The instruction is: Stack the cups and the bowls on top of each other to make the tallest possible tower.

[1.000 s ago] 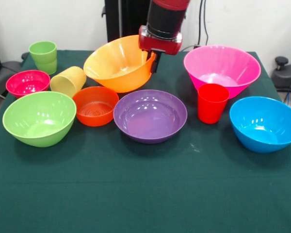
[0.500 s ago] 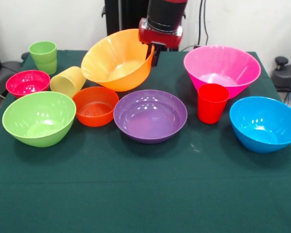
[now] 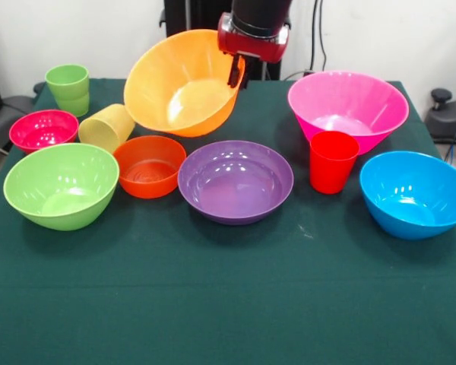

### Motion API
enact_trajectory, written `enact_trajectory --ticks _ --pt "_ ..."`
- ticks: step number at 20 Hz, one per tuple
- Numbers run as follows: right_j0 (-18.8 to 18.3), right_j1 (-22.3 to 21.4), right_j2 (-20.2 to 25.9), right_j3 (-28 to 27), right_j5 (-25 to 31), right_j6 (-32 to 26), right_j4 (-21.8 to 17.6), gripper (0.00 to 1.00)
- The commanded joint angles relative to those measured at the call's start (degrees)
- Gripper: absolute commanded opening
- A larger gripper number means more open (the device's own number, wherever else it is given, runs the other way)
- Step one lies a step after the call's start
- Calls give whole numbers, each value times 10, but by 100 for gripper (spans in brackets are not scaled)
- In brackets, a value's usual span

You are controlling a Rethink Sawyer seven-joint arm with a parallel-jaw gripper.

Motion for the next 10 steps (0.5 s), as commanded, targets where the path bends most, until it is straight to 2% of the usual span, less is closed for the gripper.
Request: enact_trajectory --ticks 1,5,10 --pt "-1 -15 59 -11 66 0 22 0" --pt "11 -19 52 -12 73 15 24 0" --pt "-3 -28 67 -5 87 -8 31 0"
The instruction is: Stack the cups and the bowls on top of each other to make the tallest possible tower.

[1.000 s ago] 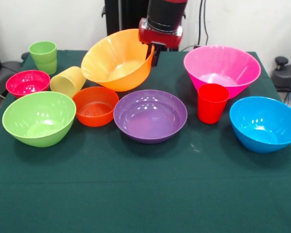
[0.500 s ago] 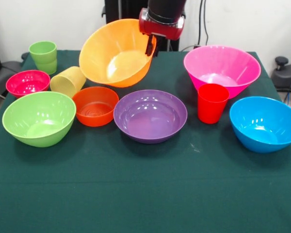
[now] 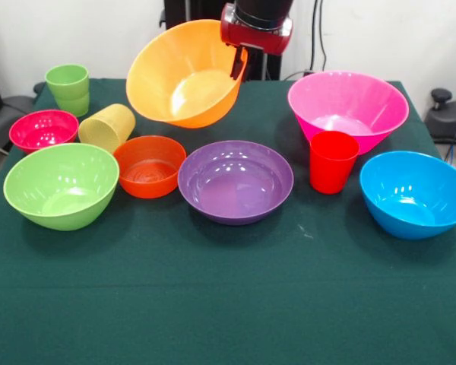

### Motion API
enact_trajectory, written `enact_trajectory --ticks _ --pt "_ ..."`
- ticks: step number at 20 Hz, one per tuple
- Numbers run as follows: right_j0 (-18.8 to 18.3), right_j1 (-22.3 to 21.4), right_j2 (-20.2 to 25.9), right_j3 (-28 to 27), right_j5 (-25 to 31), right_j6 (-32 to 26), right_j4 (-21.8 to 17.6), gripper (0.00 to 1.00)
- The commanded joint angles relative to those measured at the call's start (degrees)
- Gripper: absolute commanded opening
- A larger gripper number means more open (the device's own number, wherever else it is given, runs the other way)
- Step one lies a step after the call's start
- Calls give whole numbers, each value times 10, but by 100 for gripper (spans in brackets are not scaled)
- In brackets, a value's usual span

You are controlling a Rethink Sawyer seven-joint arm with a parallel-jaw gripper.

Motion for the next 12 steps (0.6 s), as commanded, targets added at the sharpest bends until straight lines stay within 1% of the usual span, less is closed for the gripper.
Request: enact_trajectory --ticks 1,8,12 --pt "-9 -14 66 -2 63 -12 22 0" --pt "-25 -25 80 -4 88 -33 29 0" --pt "-44 -34 93 -1 100 -58 27 0"
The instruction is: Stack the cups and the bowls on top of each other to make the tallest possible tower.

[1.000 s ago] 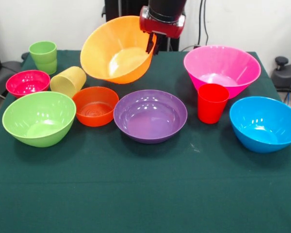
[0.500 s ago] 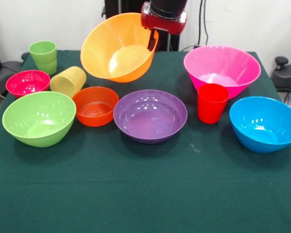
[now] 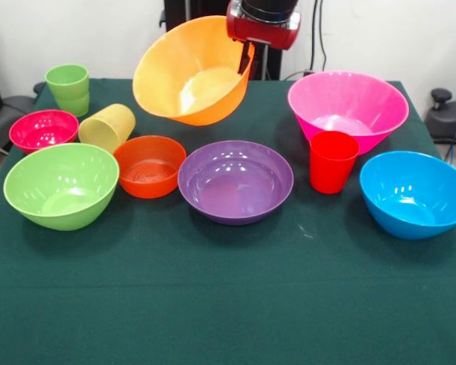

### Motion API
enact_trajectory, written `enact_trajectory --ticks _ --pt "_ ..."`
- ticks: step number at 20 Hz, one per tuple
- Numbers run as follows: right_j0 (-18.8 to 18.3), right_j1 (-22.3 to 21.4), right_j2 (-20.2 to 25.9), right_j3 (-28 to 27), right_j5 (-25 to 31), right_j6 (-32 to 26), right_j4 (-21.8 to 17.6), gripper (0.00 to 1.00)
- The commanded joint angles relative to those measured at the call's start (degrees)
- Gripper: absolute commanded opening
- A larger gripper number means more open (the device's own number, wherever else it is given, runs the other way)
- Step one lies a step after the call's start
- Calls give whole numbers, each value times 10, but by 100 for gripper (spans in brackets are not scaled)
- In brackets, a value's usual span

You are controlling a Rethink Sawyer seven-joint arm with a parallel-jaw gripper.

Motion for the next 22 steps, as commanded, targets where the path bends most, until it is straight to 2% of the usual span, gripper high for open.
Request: enact_trajectory --ticks 1,9,14,22 --pt "-33 -15 69 1 74 -58 10 0" --pt "-63 -24 80 -7 86 -71 -12 0" --pt "-55 -20 77 -5 68 -53 -28 0" --pt "-37 -19 68 6 37 -21 -31 0"
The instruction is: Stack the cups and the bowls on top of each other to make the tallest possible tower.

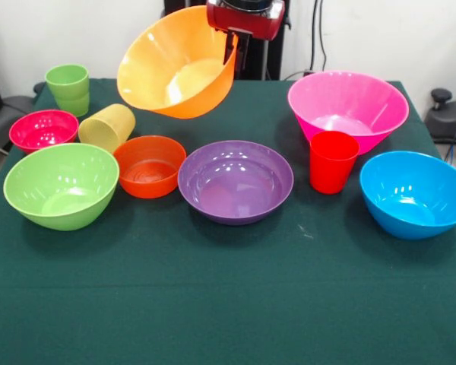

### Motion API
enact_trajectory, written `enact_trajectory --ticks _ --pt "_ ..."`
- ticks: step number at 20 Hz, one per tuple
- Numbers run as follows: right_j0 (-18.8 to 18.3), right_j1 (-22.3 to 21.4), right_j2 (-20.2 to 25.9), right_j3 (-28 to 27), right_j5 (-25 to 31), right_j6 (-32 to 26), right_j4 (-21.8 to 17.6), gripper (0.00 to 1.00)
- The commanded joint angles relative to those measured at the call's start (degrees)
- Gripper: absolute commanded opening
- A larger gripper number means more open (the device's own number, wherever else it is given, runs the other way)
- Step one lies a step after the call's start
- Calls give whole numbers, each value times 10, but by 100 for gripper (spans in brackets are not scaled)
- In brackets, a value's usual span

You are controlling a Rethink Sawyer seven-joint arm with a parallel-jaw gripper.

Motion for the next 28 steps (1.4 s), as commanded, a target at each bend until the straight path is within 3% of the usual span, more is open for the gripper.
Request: enact_trajectory --ticks 1,6,19,28 --pt "14 9 40 4 7 -21 -31 0" --pt "10 18 45 -10 13 -24 -24 0" --pt "19 68 52 -116 71 -28 -14 0" --pt "27 90 50 -160 89 -21 -11 0"
